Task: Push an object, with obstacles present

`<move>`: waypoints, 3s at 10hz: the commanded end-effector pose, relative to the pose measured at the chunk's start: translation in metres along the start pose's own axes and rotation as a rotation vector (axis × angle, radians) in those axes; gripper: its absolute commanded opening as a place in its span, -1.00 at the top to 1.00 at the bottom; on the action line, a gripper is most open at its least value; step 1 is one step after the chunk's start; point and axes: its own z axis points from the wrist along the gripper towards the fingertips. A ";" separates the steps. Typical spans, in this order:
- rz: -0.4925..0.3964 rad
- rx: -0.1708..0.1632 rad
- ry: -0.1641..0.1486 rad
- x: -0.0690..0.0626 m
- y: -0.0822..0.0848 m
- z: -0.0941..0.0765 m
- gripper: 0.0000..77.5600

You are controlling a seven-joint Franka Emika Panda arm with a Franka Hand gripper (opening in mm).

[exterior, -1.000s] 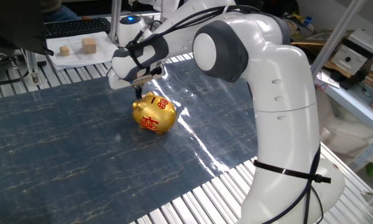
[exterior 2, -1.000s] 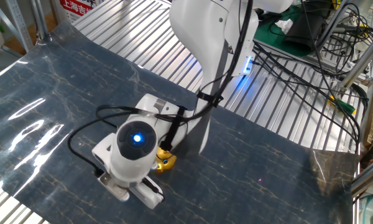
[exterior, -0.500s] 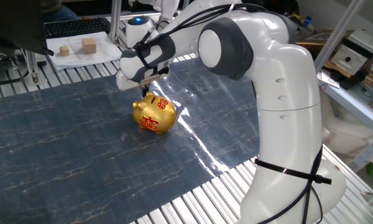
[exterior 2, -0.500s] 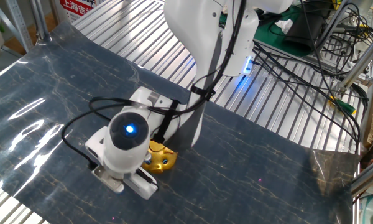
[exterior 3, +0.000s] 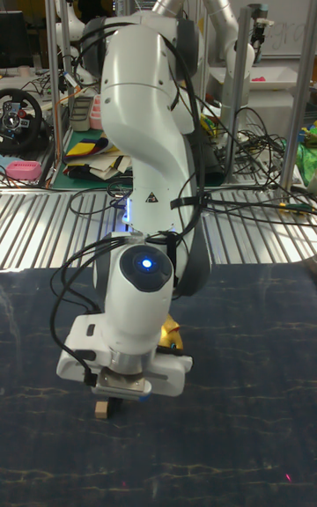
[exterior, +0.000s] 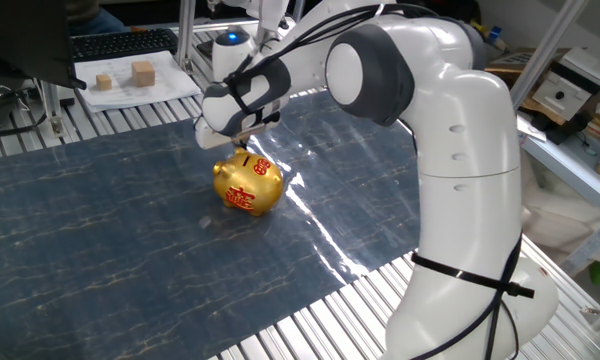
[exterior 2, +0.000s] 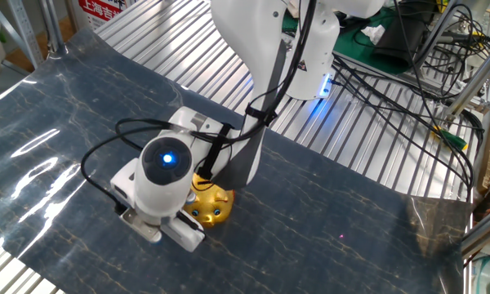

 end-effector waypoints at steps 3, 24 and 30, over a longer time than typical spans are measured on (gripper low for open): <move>-0.005 -0.006 -0.004 0.013 -0.015 0.002 1.00; -0.101 -0.009 0.004 -0.030 -0.025 0.006 1.00; -0.137 -0.003 0.031 -0.012 -0.034 0.006 1.00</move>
